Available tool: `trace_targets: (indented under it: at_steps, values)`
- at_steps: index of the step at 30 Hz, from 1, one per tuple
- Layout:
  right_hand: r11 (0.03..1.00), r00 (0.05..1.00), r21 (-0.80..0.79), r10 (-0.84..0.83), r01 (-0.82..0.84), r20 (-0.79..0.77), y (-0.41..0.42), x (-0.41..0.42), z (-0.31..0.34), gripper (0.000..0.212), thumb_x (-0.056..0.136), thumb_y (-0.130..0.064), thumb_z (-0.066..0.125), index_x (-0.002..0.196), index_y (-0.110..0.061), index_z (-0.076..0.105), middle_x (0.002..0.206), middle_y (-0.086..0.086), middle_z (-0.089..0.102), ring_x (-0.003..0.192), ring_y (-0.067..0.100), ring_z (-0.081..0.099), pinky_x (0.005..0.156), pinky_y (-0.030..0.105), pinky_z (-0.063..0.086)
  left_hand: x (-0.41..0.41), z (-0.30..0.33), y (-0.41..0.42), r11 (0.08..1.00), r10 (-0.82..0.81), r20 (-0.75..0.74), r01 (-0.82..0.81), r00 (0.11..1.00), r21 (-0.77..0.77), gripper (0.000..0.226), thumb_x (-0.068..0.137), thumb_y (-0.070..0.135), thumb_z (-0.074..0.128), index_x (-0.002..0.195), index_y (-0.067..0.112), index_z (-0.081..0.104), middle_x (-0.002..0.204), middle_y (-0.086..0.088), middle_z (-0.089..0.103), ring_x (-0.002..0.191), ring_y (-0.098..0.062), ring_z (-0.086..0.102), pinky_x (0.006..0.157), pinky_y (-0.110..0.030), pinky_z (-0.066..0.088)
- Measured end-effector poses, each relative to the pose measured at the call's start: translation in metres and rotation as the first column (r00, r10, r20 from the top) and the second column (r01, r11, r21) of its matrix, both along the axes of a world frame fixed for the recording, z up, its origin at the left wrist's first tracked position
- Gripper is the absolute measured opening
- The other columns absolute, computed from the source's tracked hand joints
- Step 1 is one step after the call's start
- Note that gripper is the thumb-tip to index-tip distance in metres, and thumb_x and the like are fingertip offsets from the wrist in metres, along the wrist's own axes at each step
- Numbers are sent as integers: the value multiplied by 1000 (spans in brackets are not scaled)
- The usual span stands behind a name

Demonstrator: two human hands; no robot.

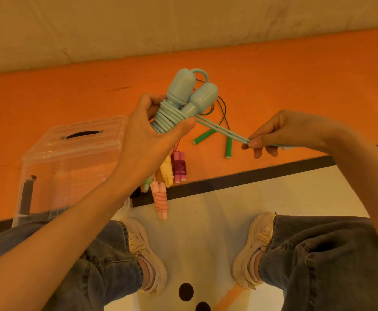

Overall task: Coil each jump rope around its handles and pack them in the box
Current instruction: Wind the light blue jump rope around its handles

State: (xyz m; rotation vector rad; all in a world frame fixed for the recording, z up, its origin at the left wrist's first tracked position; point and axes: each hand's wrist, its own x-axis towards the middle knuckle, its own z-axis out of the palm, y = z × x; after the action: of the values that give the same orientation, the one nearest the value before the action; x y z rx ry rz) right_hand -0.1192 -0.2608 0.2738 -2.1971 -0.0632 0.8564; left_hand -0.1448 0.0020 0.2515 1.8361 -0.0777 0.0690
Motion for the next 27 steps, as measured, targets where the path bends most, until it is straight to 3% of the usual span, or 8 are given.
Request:
trace_targets:
  at_steps: [5,9,15,19,22,25,27]
  values:
    - [977,968,50,210,-205,-139,10,-5,3,24,73,-35,66,88,-20,78,80,0,75,63,11,61,88,27,48,3,-2,0,998,58,-68,-58,996,-11,40,75,37,78,103,27,52,96,1,67,81,-22,67,71,-44,57]
    - [962,949,95,270,-258,-164,18,-7,6,26,75,-30,67,93,-14,77,76,5,73,62,10,61,72,18,50,4,-1,-2,996,86,-49,-87,995,-17,46,77,34,79,109,18,52,100,-5,67,81,-22,66,67,-32,56]
    - [956,958,171,261,-239,-119,19,-8,9,22,79,-24,66,92,-12,77,73,6,72,61,12,59,73,19,52,7,-5,4,994,97,-62,-100,993,-53,52,74,33,80,114,20,51,103,-4,66,79,-15,64,67,-26,53]
    - [947,961,222,258,-232,-98,10,-9,14,15,79,-25,66,84,-20,79,71,6,70,61,15,58,77,28,52,8,-10,6,985,23,-10,-21,1000,172,48,78,32,78,112,23,46,96,10,58,74,-2,57,65,-27,50]
    - [939,957,246,273,-241,-103,6,-10,14,18,78,-27,65,87,-19,79,70,7,69,61,14,57,71,25,52,5,-13,6,941,-44,8,38,999,336,45,82,39,72,115,27,44,90,14,55,75,-4,54,62,-34,48]
    - [932,955,267,279,-245,-98,5,-10,14,20,78,-28,65,89,-18,78,70,8,68,61,16,56,67,22,49,1,-15,4,808,-119,141,13,983,589,49,85,45,65,127,27,47,99,15,55,80,-6,50,59,-26,34]
    - [930,958,276,274,-242,-81,5,-9,14,20,79,-29,64,89,-19,78,69,8,67,61,18,55,67,21,49,1,-17,4,720,-164,201,-22,966,694,54,86,44,65,133,23,47,114,5,58,95,-16,54,65,-27,35]
